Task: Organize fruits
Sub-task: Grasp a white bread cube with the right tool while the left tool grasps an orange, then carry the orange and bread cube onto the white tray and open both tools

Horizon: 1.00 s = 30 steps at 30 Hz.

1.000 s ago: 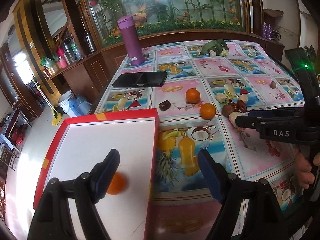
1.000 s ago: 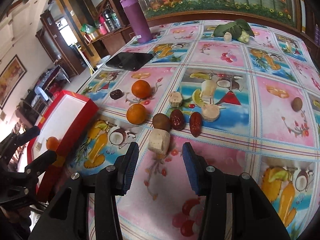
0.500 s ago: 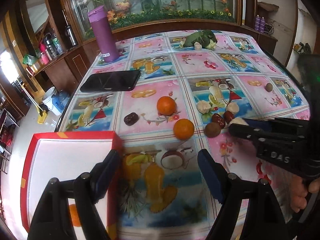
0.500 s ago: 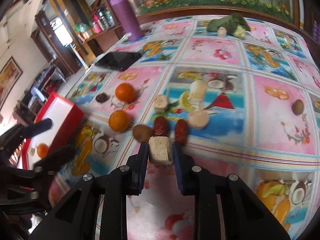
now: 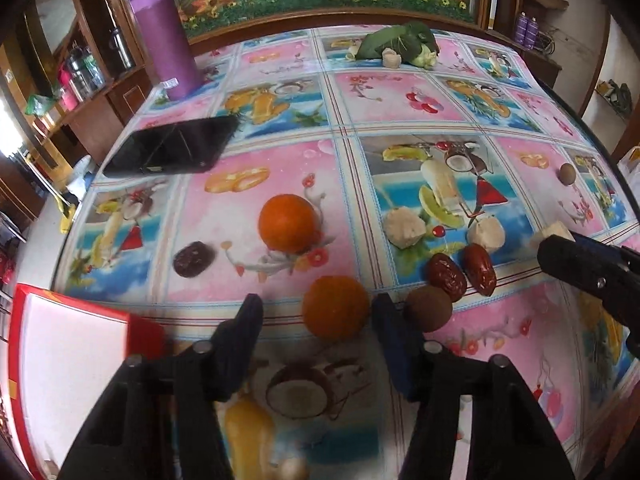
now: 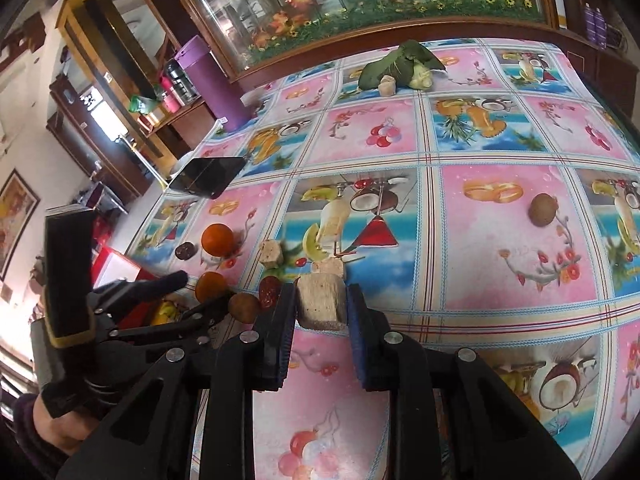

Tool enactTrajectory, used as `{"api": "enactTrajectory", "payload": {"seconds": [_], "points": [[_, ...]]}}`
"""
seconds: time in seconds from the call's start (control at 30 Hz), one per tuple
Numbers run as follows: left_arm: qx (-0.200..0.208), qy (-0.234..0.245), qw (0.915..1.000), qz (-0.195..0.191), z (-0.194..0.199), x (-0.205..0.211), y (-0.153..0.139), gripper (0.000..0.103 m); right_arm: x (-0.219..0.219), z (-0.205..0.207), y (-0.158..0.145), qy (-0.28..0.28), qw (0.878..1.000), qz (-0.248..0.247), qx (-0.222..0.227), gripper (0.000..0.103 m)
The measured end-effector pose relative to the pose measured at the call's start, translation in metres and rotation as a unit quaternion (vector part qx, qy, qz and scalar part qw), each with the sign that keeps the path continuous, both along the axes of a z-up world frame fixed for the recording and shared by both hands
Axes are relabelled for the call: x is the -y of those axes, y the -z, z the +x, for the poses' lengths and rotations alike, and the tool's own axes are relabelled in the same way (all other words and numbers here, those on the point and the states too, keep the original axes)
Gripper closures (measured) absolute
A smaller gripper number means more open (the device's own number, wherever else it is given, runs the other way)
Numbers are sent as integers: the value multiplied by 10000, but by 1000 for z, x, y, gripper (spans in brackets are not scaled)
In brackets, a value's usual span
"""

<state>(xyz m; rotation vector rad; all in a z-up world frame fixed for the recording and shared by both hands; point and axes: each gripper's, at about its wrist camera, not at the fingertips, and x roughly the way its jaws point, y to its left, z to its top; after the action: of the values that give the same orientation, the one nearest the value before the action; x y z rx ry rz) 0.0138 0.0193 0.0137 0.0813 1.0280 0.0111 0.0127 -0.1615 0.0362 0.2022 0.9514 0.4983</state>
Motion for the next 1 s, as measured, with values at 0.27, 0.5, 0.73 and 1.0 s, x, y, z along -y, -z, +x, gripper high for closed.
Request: {"api": "enactTrajectory", "payload": {"seconds": [0.27,0.5,0.73,1.0], "points": [[83,24,9994,-320,-8,-1,-4,69,0,0,0,29,10000,1,57,79],[612,-161,9963,-588,-60,-27,-44,70,-4,-4,-4,18,9995,4,310,79],[1167,-776,9896,-326,-132,-91,-75,70,-34,-18,-8,-264,9977,31,621,79],[1016,-1414,9845,-231,-168,-153,-57,70,-105,-62,-21,-896,9910,631,764,79]]}}
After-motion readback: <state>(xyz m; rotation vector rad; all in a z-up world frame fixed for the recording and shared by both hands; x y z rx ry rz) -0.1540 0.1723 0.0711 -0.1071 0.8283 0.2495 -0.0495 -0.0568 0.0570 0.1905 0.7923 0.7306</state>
